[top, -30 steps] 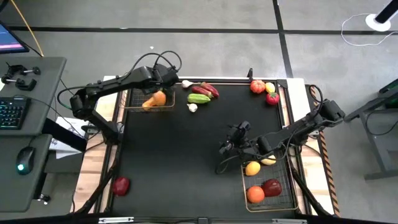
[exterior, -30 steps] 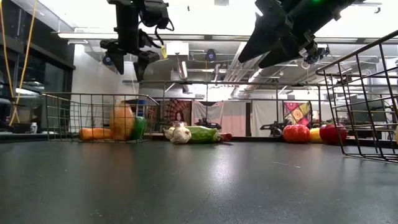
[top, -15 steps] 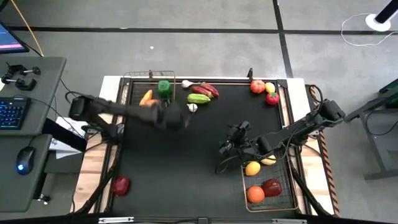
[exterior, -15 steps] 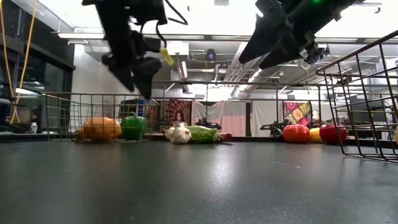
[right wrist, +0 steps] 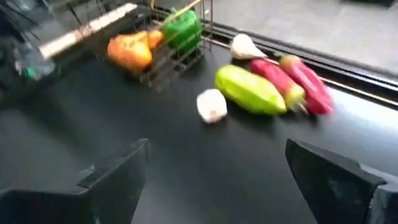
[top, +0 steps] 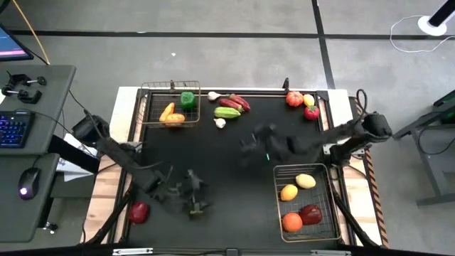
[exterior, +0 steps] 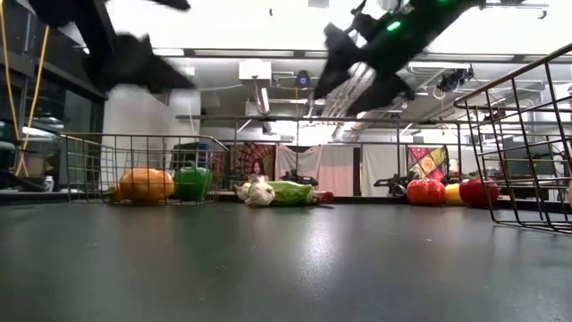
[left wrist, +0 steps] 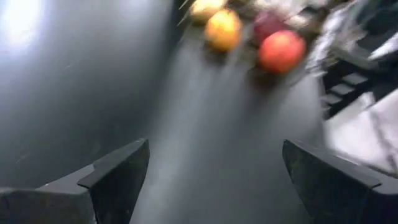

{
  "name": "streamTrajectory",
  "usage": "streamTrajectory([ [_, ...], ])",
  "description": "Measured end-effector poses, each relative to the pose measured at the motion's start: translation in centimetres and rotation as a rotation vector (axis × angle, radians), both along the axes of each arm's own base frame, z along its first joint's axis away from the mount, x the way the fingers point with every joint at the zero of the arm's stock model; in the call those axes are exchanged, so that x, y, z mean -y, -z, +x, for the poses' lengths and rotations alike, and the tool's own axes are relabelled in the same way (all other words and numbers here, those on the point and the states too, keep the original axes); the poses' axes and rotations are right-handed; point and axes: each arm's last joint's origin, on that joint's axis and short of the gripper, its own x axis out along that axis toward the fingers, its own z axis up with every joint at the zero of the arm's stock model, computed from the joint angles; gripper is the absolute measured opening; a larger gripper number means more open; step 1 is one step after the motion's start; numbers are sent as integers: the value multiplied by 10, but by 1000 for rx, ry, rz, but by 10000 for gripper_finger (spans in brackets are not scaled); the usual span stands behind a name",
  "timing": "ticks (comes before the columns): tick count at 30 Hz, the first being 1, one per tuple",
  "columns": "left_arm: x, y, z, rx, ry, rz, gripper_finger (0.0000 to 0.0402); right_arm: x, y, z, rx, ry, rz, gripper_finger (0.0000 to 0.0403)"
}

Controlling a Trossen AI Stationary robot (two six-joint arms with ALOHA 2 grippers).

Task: Sort produce into baskets
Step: Put the bottom red chili pepper into the top wire basket

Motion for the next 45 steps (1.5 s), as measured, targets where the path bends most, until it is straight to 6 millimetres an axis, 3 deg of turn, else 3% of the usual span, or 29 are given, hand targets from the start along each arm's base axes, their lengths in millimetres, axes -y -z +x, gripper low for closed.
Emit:
streamTrajectory([
  [6, 6, -35, -21, 137, 25, 72, 358, 85, -9, 26, 66, -15, 51, 367],
  [11, 1, -62, -37, 214, 33, 119, 358, 121, 3, 57, -127, -111, 104, 367],
  [18, 2, -57, -49, 214, 19, 156, 358, 151, 15, 104, -423, -205, 31, 367],
  [23, 2, -57, -49, 213, 22, 154, 358, 170, 18, 123, -549, -232, 15, 367],
  [32, 0, -51, -51, 161, 24, 180, 358, 195, 55, 128, -833, -266, 119, 367],
  [38, -1, -50, -51, 150, 19, 182, 358, 205, 72, 128, -867, -254, 121, 365],
  [42, -1, -49, -51, 145, 17, 188, 358, 203, 73, 133, -841, -274, 106, 341],
  [45, -2, -48, -51, 136, 19, 198, 358, 200, 73, 135, -844, -298, 82, 301],
])
